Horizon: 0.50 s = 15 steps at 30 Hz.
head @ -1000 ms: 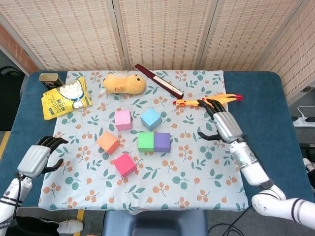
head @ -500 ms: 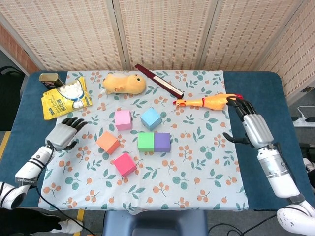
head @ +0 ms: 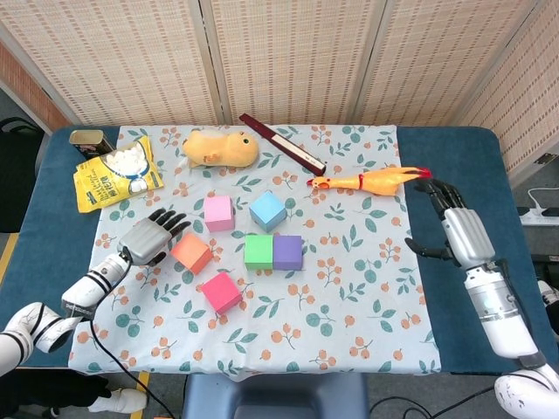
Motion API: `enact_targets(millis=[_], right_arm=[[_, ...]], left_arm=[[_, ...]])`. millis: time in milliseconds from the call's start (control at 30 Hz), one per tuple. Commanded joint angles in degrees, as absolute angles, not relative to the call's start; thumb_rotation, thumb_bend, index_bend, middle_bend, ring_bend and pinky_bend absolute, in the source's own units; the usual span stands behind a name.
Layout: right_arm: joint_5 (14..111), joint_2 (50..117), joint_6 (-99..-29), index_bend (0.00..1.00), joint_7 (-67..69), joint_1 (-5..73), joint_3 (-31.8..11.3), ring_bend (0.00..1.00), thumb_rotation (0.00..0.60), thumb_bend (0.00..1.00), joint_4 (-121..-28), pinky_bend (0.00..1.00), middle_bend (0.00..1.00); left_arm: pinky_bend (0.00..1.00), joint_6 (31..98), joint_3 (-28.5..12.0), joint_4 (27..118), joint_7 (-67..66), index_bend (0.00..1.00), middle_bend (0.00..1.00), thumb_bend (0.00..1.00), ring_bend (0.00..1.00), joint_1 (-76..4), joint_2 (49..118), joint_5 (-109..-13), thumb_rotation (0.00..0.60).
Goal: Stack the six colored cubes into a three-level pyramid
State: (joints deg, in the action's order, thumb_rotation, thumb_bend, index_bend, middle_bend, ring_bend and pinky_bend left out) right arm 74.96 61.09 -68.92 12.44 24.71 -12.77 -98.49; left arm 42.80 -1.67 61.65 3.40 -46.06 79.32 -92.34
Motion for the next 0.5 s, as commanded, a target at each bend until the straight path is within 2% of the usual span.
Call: enact_targets(millis=[33, 267, 367, 500], right_arm=[[74.97, 60.88, -69.29, 0.00, 12.67, 24.22, -12.69, 0.00, 0.600, 0.15, -98.34, 0.00, 0.14], [75.01, 60.58, -70.08, 0.00, 13.79, 23.04, -12.54, 0.00, 0.600, 0.15, -98.09, 0.00, 0.14], [75.06, 60.62, -70.32, 0.00, 13.97, 22.73, -12.53, 0.00, 0.600, 0.15, -97.93, 0.00, 0.14], [75.09, 60.73, -70.49, 0.00, 14.36, 22.42, -12.57, 0.00, 0.600, 0.15, -97.64, 0.00, 0.14]], left_arm=[[0.13, 44.20, -0.83, 60.85, 4.79, 0.10, 0.07, 0.40, 0.07, -46.66, 80.21, -93.39, 0.600], [0.15, 45.41, 1.18, 59.58, 7.41, 0.18, 0.14, 0.40, 0.13, -47.65, 81.75, -95.08, 0.600], [0.17, 45.53, 1.37, 59.50, 10.09, 0.24, 0.18, 0.40, 0.17, -47.77, 82.53, -94.48, 0.600], [0.23, 46.70, 1.05, 59.19, 15.21, 0.37, 0.31, 0.40, 0.28, -47.63, 83.20, -93.44, 0.600]])
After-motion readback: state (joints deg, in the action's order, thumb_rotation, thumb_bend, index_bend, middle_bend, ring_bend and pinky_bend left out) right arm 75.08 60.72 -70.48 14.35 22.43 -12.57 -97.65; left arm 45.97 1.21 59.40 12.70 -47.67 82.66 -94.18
